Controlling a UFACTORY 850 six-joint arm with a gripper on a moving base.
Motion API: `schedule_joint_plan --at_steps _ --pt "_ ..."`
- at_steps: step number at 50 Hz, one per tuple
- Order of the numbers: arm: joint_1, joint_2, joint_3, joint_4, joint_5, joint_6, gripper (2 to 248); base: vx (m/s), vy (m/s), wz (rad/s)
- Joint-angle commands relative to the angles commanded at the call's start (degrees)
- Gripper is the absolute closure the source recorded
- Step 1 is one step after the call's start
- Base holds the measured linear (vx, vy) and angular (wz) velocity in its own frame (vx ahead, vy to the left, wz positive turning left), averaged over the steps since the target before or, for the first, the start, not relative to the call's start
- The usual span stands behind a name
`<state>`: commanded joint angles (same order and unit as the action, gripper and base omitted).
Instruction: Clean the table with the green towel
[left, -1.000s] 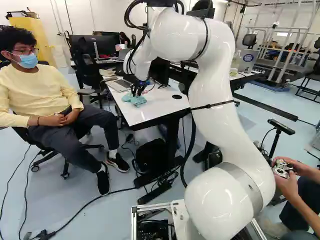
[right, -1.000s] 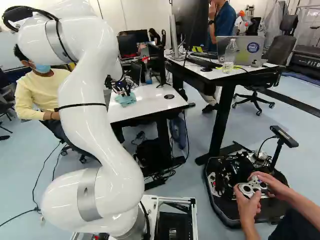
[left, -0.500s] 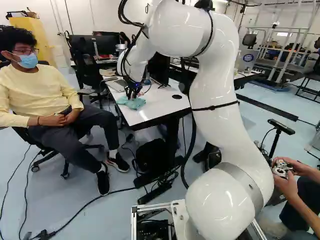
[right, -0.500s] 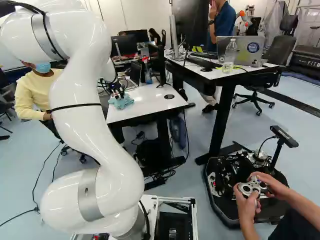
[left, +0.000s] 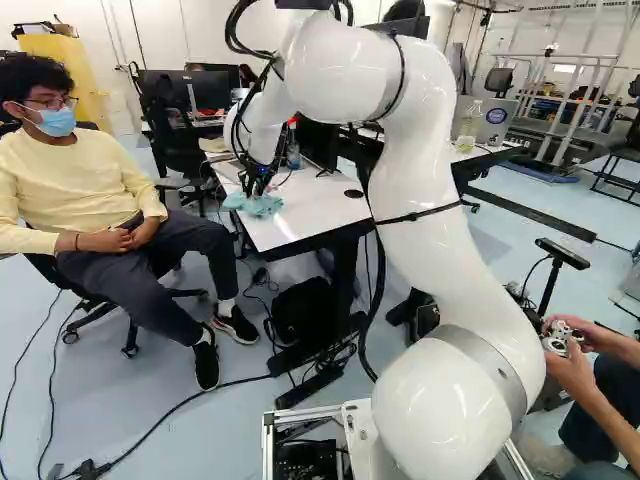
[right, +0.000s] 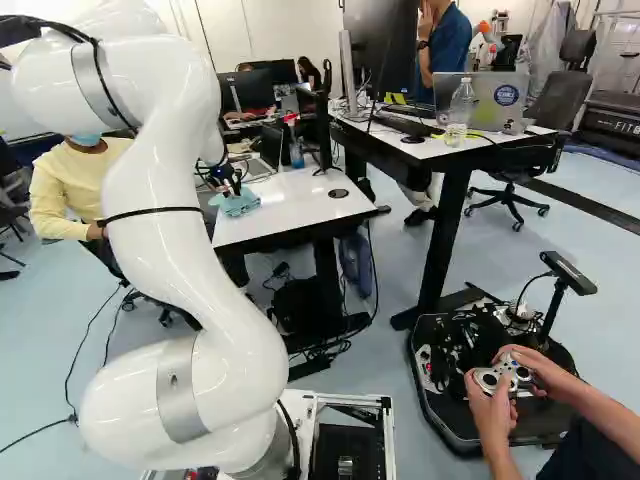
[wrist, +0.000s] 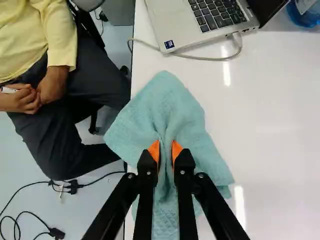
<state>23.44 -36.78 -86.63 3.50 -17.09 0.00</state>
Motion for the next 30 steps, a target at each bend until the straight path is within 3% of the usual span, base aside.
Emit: schedule_joint_plan --at_steps 18,30 --pt "-1.5 -3.6 -5.1 0.0 0.0 0.0 199 0.0 0.0 0.0" --pt "-2.6 -2.7 -3.9 0.0 0.0 0.0 199 0.0 0.0 0.0"
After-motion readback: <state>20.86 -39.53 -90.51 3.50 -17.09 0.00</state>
